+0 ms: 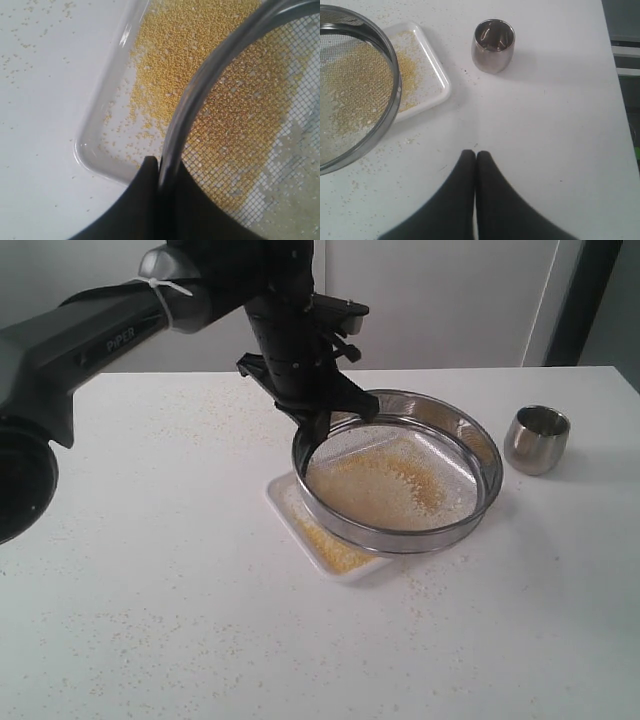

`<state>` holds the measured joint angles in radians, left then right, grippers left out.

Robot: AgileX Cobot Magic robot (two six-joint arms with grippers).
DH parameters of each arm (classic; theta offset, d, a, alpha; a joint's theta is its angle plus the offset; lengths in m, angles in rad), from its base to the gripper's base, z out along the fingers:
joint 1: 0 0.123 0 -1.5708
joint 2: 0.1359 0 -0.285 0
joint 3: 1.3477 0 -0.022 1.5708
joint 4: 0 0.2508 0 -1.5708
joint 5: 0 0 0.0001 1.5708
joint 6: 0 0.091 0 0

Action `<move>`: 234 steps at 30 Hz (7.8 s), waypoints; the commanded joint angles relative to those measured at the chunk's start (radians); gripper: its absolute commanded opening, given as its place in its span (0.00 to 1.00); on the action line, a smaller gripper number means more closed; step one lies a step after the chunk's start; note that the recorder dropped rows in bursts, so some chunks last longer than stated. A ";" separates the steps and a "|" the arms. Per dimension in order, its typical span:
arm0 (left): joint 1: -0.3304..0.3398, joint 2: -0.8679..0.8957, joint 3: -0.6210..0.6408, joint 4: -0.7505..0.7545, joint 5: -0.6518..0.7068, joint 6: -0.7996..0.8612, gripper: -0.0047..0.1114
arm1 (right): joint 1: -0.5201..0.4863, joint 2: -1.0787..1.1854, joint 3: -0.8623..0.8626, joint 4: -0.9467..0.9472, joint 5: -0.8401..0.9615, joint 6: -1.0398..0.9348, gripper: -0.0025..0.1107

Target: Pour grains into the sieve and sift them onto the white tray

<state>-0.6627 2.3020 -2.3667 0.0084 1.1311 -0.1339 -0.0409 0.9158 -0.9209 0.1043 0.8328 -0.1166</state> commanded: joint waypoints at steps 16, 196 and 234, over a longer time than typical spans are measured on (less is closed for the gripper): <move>0.014 -0.327 0.513 -0.015 -0.161 -0.005 0.04 | -0.009 -0.006 0.003 -0.004 -0.010 0.003 0.02; 0.514 -0.919 1.295 -0.051 -0.366 0.051 0.04 | -0.009 -0.006 0.003 -0.004 -0.010 0.003 0.02; 0.514 -0.966 1.295 -0.047 -0.356 0.090 0.04 | -0.009 -0.006 0.003 -0.004 -0.010 0.018 0.02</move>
<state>-0.1525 1.3448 -1.0683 -0.0370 0.7689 -0.0464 -0.0409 0.9158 -0.9209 0.1043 0.8328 -0.1004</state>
